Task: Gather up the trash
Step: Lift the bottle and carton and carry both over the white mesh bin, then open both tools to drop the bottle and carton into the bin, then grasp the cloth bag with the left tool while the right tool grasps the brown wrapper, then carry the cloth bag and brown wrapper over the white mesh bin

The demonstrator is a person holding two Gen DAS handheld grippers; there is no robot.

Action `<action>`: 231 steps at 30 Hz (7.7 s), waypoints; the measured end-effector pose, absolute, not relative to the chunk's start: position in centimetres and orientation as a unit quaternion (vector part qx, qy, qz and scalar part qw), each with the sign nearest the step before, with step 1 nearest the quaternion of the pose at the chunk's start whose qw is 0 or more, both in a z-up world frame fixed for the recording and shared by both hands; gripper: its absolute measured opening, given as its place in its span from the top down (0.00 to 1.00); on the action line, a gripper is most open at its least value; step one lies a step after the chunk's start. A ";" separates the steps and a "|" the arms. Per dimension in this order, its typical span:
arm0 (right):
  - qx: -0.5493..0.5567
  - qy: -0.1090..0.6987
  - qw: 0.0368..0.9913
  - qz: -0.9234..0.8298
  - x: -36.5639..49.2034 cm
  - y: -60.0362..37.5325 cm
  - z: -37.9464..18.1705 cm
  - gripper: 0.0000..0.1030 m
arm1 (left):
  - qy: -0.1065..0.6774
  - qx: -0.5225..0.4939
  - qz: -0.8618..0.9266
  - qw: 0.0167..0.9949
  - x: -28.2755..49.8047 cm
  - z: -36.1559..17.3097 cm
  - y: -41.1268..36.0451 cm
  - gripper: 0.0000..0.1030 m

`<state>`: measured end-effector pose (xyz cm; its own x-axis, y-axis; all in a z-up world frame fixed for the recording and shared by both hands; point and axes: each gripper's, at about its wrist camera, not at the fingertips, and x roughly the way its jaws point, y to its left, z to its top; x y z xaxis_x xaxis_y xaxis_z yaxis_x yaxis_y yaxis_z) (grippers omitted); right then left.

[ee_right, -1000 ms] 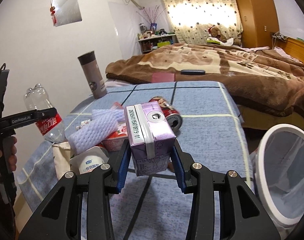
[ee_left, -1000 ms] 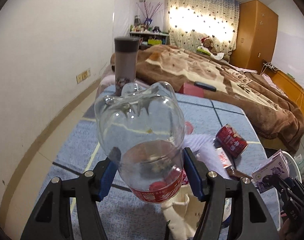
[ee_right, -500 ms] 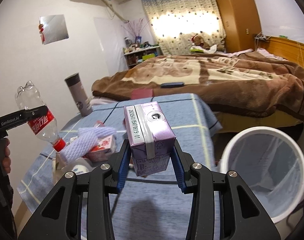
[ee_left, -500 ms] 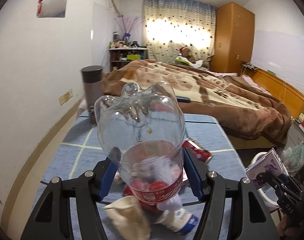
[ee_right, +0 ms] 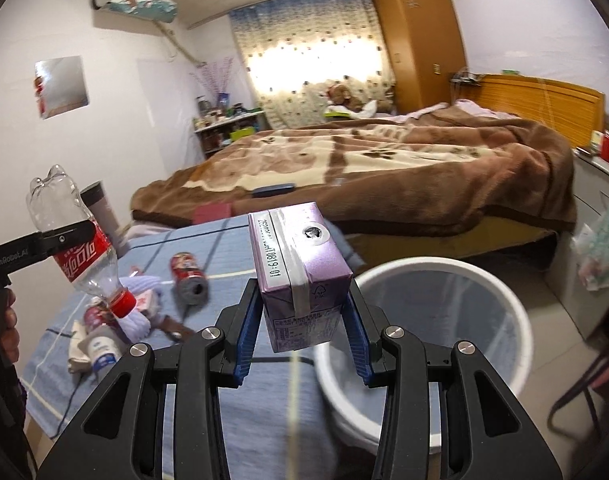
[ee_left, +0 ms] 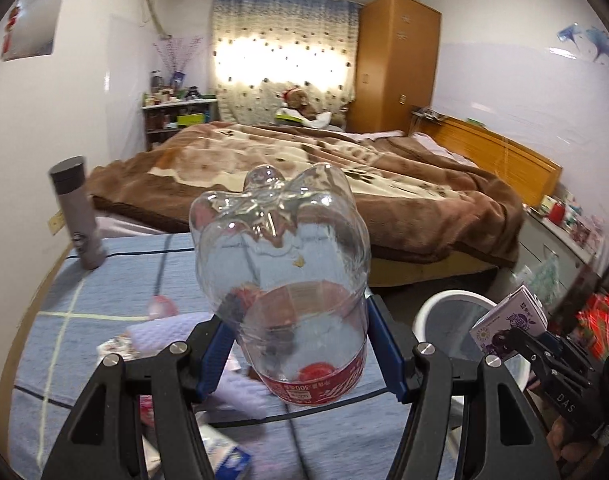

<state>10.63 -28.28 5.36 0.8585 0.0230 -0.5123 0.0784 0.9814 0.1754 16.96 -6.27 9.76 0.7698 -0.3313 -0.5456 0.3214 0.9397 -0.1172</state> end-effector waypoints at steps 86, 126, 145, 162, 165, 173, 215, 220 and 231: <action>0.068 0.302 0.950 -0.030 9.9 -28.0 4.0 0.39 | 0.336 -0.019 -0.159 0.928 12.9 5.4 -5.6 0.25; -0.058 0.421 0.892 0.155 18.9 -15.2 -1.1 0.39 | 0.437 -0.158 0.002 0.886 14.3 -3.5 11.0 0.19; -0.098 0.444 0.873 0.177 20.2 -14.0 -2.3 0.40 | 0.455 -0.121 0.033 0.882 15.0 -4.3 13.2 0.19; -0.070 0.438 0.878 0.182 19.7 -13.9 -2.2 0.80 | 0.438 -0.152 0.019 0.886 15.3 -4.2 14.0 0.45; -0.060 0.436 0.880 0.179 19.6 -14.2 -2.1 0.80 | 0.434 -0.151 0.020 0.888 15.2 -4.0 13.8 0.47; -0.032 0.421 0.890 0.171 19.0 -15.1 -1.5 0.81 | 0.410 -0.126 0.021 0.903 14.2 -2.2 13.0 0.47; 0.078 0.312 0.947 0.011 11.4 -28.1 4.4 0.81 | 0.336 0.011 -0.192 0.922 14.0 5.0 -9.0 0.47; 0.081 0.308 0.948 -0.026 10.4 -30.2 4.5 0.81 | 0.333 0.027 -0.225 0.915 13.8 5.3 -12.6 0.47; 0.092 0.317 0.940 -0.088 9.4 -34.4 3.7 0.81 | 0.353 0.052 -0.289 0.888 13.8 4.3 -19.4 0.47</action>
<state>9.39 -34.41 3.68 0.7839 -0.1065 -0.6116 0.2228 0.9678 0.1171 13.84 -19.38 4.33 0.5840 -0.4774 -0.6565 0.5507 0.8272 -0.1116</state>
